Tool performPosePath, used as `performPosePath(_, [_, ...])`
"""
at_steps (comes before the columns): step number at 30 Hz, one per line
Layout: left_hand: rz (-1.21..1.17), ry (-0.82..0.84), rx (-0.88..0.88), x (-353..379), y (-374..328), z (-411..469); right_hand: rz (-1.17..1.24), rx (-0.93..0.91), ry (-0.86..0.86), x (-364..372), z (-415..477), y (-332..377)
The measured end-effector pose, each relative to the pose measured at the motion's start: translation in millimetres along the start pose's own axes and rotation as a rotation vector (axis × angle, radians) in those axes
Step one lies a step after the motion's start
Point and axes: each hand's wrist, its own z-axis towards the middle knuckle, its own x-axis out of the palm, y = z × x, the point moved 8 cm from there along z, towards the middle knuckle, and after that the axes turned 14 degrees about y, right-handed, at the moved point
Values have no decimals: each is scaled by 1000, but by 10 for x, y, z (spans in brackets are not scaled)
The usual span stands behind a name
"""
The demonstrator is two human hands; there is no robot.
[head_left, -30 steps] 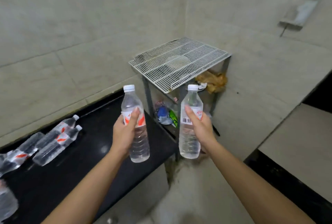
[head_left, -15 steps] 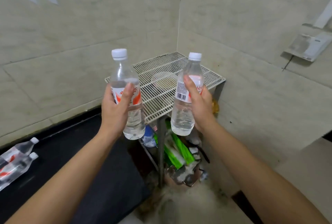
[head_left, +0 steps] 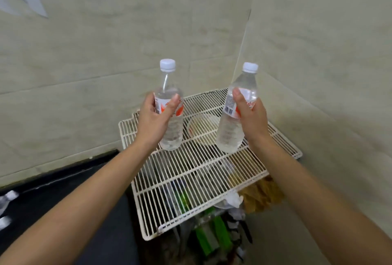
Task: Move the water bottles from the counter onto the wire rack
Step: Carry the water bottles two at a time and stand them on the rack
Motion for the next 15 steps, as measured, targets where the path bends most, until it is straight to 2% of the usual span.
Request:
performPosePath(5, [-46, -5, -67, -34, 233, 594, -245, 23, 115, 129, 727, -74])
performPosePath(9, [-32, -33, -154, -100, 363, 951, -154, 37, 245, 369, 1250, -176])
performPosePath(15, [153, -6, -209, -93, 364, 1404, -91, 4, 430, 894, 1761, -142])
